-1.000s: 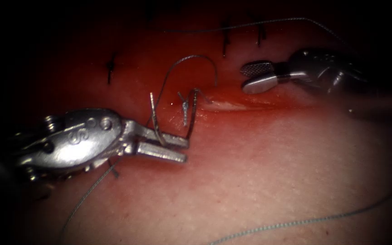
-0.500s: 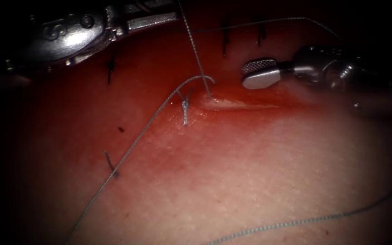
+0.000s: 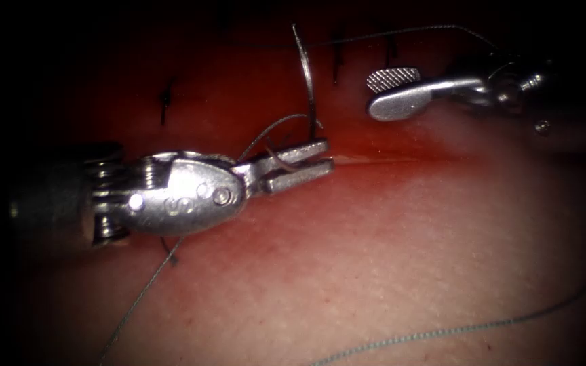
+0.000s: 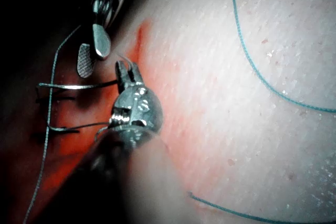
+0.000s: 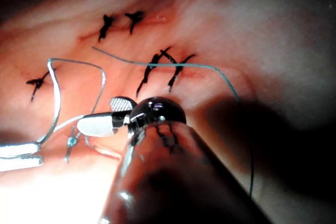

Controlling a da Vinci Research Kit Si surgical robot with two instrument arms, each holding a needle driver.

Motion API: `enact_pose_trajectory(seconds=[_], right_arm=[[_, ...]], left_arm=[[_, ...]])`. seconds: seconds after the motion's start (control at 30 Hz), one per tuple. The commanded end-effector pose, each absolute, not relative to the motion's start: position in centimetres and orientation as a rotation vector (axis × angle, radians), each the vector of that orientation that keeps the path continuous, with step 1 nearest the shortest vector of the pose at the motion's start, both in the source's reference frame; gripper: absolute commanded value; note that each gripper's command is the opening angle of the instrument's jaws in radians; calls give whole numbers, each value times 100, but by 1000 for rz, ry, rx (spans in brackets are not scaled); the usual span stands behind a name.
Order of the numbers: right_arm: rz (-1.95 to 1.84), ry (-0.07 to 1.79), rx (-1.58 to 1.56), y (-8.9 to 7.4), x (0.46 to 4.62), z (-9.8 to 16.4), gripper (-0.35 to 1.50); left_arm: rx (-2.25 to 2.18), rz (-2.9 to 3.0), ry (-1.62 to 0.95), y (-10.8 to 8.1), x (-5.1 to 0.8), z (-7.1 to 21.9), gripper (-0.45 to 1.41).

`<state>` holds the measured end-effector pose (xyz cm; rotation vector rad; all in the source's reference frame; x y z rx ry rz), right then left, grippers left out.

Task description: Wound Closure

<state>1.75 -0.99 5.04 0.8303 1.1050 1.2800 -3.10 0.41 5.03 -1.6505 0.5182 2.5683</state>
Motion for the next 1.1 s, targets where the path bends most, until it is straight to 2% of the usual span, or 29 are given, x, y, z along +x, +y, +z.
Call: enact_pose_trajectory(seconds=[0.03, 0.1, 0.23, 0.5, 0.7, 1.0, 1.1], right_arm=[[1301, 1102, 843, -95, 190, 502, 118], [1355, 1080, 868, -98, 198, 498, 125], [1371, 1068, 866, -100, 205, 497, 125], [1391, 1003, 871, -114, 218, 507, 104], [1404, 993, 865, -113, 225, 507, 101], [1411, 995, 858, -116, 240, 513, 76], [1411, 996, 859, -115, 243, 514, 56]], left_arm=[[-1642, 2585, 545, 43, -320, 509, -45], [-1585, 2662, 658, 34, -333, 515, -45], [-1534, 2724, 718, 27, -341, 518, -45], [-1483, 2772, 778, 23, -344, 517, -45], [-1454, 2798, 807, 21, -346, 514, -45], [-1455, 2805, 818, 19, -347, 511, -45], [-1454, 2806, 818, 19, -347, 511, -45]])
